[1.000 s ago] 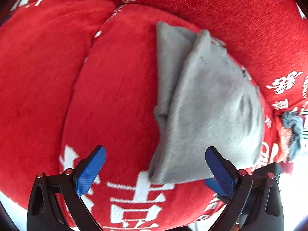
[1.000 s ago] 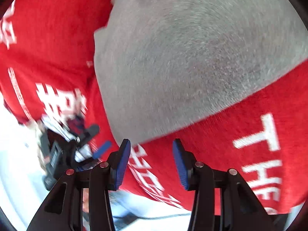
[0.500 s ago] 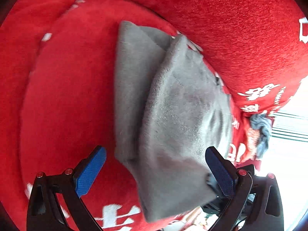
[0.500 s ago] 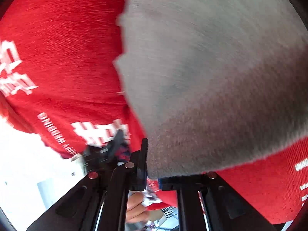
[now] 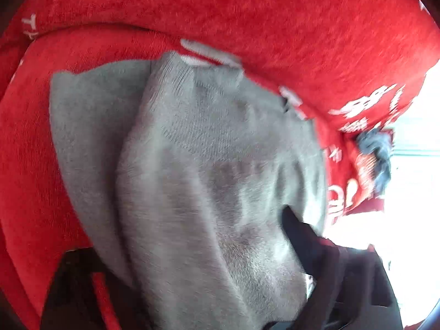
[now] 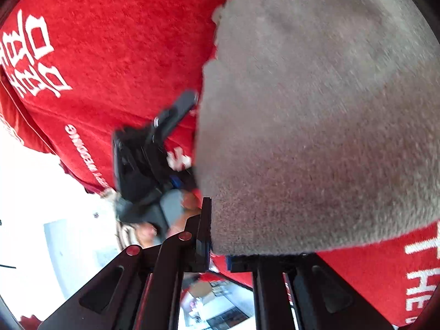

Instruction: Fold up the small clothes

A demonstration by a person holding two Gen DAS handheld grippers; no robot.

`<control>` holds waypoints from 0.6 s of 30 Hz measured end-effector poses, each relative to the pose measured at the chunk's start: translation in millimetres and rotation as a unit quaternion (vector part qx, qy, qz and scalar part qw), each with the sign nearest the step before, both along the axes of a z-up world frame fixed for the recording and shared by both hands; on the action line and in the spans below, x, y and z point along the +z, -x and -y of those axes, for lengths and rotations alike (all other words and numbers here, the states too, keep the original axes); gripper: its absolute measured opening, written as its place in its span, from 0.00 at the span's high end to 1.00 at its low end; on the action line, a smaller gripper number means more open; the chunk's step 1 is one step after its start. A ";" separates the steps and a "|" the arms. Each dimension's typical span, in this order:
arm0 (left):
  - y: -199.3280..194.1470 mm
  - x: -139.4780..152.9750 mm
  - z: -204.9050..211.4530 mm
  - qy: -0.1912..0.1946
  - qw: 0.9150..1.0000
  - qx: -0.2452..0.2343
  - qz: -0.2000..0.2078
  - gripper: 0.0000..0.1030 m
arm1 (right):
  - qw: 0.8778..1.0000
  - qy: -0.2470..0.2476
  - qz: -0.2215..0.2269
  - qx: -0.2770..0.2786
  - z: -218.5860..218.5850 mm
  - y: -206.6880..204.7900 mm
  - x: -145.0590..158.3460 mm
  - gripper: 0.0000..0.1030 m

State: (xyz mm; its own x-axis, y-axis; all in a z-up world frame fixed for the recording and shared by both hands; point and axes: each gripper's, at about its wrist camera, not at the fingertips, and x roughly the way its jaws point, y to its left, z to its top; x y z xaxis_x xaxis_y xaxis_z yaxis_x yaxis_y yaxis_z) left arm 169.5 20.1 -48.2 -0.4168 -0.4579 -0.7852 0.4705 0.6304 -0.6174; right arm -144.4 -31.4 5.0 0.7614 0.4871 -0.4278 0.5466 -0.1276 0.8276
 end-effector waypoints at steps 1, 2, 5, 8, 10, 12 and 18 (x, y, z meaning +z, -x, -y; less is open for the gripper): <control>1.2 -2.7 2.1 -0.018 1.000 -0.008 0.010 0.45 | 1.000 0.001 -0.005 0.010 -1.7 0.6 -0.9 0.92; 1.5 -5.2 3.2 -0.035 0.999 -0.014 0.020 0.55 | 1.000 0.003 -0.011 0.021 -2.9 0.7 -1.1 0.92; -2.5 -5.7 -2.0 -0.048 0.998 -0.009 0.030 0.79 | 0.997 0.006 -0.032 0.068 -5.4 -0.3 -0.6 0.89; 1.6 9.2 -0.3 -0.042 0.997 -0.015 0.061 0.81 | 0.992 0.010 -0.049 0.112 -5.0 7.2 5.1 0.88; 8.0 26.8 1.7 -0.030 0.996 -0.021 0.085 0.82 | 0.990 0.024 -0.049 0.130 1.2 16.1 14.2 0.88; 12.7 42.3 6.3 -0.014 0.996 -0.013 0.092 0.82 | 0.989 0.040 -0.047 0.132 10.9 26.3 23.7 0.88; 32.8 92.8 38.8 0.020 0.994 0.006 0.104 0.83 | 0.990 0.091 -0.082 0.070 71.4 67.6 35.7 0.88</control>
State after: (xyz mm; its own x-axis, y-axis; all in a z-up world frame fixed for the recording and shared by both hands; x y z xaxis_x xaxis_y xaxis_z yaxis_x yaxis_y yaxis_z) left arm 136.7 -18.7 44.7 -0.2424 -0.4946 -0.8347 0.5826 0.6137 -0.5328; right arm -212.0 -102.8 40.8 0.6050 0.4865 -0.6303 0.6769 0.1027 0.7289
